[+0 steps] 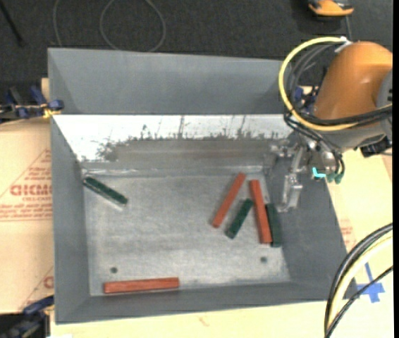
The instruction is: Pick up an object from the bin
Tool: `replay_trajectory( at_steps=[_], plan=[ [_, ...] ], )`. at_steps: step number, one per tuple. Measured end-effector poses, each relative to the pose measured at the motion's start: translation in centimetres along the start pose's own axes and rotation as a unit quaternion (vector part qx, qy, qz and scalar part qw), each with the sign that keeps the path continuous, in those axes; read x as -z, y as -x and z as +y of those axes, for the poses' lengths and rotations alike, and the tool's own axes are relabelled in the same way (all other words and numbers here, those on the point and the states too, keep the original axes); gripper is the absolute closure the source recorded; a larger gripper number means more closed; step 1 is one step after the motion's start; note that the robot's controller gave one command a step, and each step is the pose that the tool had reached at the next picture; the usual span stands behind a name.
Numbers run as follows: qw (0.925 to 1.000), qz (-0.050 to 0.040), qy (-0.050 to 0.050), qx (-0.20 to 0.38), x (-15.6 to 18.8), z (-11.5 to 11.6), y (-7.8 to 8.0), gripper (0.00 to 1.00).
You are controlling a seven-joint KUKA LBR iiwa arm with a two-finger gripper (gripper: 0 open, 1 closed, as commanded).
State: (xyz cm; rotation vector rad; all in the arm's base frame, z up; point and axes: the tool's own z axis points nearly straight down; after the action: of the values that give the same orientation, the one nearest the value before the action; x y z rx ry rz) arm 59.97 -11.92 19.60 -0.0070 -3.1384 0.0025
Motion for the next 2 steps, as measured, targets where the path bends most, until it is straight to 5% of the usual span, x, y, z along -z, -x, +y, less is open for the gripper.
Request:
replay_trajectory(
  at_steps=[1, 2],
  plan=[
    [0.9861, -0.0031, -0.001, 0.166, -12.4, -0.8, -1.4, 0.00],
    [1.0000, -0.0061, 0.001, 0.003, -12.3, 0.1, 1.7, 0.00]
  ],
)
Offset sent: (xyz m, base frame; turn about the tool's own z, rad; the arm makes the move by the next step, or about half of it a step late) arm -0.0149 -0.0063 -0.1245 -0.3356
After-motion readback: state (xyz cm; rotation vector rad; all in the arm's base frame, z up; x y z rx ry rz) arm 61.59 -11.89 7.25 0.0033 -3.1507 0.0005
